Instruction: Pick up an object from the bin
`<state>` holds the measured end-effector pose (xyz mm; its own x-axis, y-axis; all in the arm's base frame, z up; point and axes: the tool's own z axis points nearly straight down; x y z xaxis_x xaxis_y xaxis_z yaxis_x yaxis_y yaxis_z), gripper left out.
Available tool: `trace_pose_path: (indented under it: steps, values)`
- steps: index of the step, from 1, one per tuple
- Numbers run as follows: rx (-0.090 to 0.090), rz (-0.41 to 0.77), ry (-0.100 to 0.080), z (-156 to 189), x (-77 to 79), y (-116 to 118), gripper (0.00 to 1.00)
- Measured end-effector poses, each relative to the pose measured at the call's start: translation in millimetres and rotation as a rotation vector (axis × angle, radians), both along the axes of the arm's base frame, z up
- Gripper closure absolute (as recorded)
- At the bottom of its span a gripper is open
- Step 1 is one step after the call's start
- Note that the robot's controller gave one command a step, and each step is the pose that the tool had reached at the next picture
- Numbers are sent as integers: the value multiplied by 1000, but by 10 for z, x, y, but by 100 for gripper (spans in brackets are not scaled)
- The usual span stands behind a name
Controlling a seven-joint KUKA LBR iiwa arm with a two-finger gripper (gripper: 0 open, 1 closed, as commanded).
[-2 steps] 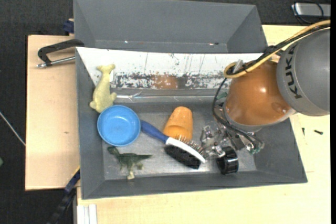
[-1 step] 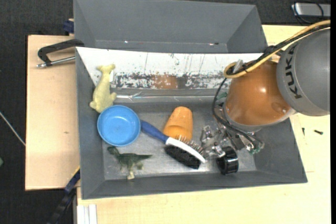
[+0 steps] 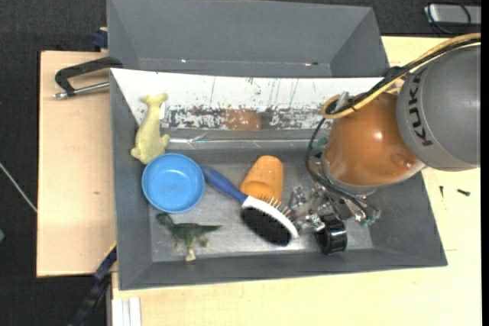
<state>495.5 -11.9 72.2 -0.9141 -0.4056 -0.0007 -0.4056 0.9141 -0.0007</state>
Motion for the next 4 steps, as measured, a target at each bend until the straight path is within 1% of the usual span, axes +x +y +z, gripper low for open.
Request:
trace_pose_path:
  steps: [1,2,3,4]
  values:
    - [-1,195,-14,1705,24,-124,100]
    - [1,195,-4,1665,8,-119,0]
    - [3,177,6,336,-37,344,0]
    - [1,175,-1,378,-20,327,100]
